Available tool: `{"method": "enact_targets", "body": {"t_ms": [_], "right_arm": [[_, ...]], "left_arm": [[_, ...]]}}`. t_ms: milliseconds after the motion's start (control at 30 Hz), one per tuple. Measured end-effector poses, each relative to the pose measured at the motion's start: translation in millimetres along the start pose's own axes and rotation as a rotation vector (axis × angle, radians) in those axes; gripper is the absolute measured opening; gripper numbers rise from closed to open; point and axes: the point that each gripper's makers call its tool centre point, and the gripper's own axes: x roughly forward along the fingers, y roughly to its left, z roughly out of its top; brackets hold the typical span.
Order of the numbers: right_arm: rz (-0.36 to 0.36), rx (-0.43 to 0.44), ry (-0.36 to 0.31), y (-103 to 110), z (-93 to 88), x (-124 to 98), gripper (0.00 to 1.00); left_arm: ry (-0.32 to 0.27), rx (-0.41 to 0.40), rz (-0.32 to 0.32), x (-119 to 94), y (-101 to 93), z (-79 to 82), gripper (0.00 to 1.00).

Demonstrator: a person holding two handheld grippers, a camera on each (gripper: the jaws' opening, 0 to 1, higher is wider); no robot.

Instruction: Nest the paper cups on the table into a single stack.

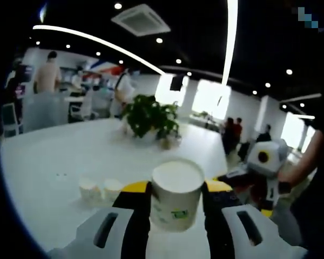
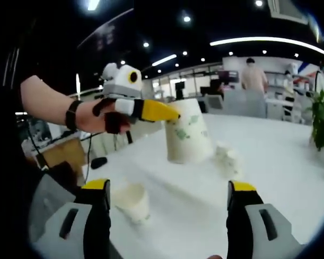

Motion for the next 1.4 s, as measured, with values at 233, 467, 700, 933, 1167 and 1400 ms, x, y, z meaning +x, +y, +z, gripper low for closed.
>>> {"method": "enact_targets", "body": {"t_ms": [233,467,700,933,1167,1400], "right_arm": [[0.052,0.001,0.004,13.1,-1.0,5.1,0.87],[0.077,0.009,0.011,20.9,-5.2,5.8,0.84],[0.099,0.011,-0.022,29.5,1.5,3.2,0.81],[0.097,0.008,-0.026,30.2,0.9,0.3,0.79],[0.092,0.022,-0.054,28.6,6.4,-4.5,0.78],[0.088,0.019,-0.062,27.1,9.3,-7.7,0.76]], "left_arm": [[0.009,-0.009,-0.046,3.8,-14.2,-1.8,0.35],[-0.005,-0.003,-0.077,5.9,-29.2,-0.2,0.36],[0.012,-0.007,-0.103,7.3,-38.3,-6.8,0.36],[0.010,-0.004,-0.112,4.7,-39.1,-8.2,0.36],[0.019,-0.010,-0.118,0.4,-40.1,-12.4,0.36],[0.027,-0.012,-0.118,-1.7,-39.4,-16.6,0.35]]}}
